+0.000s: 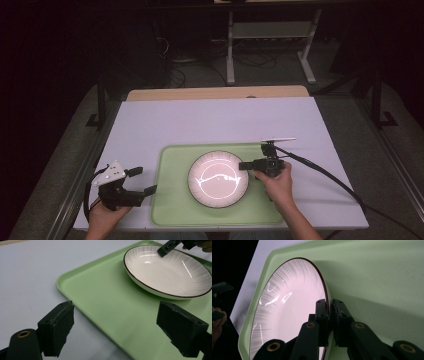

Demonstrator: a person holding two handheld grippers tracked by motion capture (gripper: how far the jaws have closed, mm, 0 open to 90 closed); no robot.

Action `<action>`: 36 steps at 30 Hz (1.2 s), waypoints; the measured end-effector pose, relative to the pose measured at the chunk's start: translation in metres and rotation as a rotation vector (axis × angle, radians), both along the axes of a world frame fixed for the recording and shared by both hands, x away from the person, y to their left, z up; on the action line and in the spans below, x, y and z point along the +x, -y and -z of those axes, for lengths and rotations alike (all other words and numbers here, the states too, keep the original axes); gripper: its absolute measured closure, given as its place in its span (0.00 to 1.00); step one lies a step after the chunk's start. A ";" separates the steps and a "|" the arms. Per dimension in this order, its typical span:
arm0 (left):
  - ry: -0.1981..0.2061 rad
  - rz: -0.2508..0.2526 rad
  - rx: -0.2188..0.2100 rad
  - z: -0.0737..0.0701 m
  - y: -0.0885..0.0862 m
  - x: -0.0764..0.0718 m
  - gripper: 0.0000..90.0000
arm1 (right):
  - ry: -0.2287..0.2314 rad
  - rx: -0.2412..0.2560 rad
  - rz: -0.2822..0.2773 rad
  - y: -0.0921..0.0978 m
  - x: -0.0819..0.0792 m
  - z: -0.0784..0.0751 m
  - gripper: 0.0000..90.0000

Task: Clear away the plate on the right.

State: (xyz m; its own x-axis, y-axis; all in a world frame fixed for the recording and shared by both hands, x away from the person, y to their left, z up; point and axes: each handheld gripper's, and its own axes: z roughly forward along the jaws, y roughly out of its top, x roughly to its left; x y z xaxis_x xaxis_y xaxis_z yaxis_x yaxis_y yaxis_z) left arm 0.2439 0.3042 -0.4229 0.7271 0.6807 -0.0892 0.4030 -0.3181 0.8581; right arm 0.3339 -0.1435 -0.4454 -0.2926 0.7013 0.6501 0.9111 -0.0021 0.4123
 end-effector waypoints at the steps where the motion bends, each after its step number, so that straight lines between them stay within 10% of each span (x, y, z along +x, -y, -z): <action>1: 0.000 0.000 0.000 0.000 0.000 0.000 0.16 | -0.002 -0.004 0.001 0.000 0.000 0.001 0.92; 14: -0.002 0.001 0.005 0.000 0.000 -0.001 0.16 | 0.030 -0.019 -0.019 -0.001 0.000 0.005 0.86; 36: -0.008 -0.007 0.013 0.002 0.000 0.001 0.16 | 0.286 -0.039 -0.018 0.022 -0.010 -0.024 0.47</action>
